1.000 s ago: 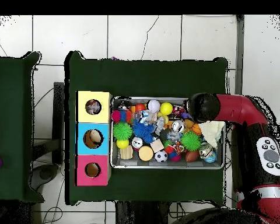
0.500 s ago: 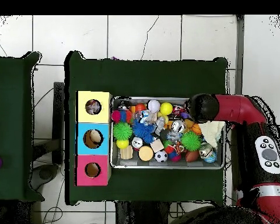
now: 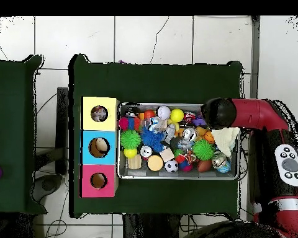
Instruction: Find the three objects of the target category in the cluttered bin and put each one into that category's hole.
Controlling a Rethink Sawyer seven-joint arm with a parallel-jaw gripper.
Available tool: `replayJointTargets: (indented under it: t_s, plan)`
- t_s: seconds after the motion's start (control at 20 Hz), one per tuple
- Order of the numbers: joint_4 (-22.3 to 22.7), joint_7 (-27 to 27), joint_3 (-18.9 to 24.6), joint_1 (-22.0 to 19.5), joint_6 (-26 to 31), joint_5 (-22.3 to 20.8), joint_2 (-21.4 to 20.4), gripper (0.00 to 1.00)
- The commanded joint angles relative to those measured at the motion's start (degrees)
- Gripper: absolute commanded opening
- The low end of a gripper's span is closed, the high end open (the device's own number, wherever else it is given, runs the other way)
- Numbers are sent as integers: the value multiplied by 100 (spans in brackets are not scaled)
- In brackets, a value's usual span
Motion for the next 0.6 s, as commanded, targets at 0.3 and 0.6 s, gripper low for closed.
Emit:
replayJointTargets:
  t_s: [0.3,0.6]
  plan:
    - [155,-2186,599,-231,609,-124,-114,0]
    - [485,-1846,456,-292,554,-160,-260,0]
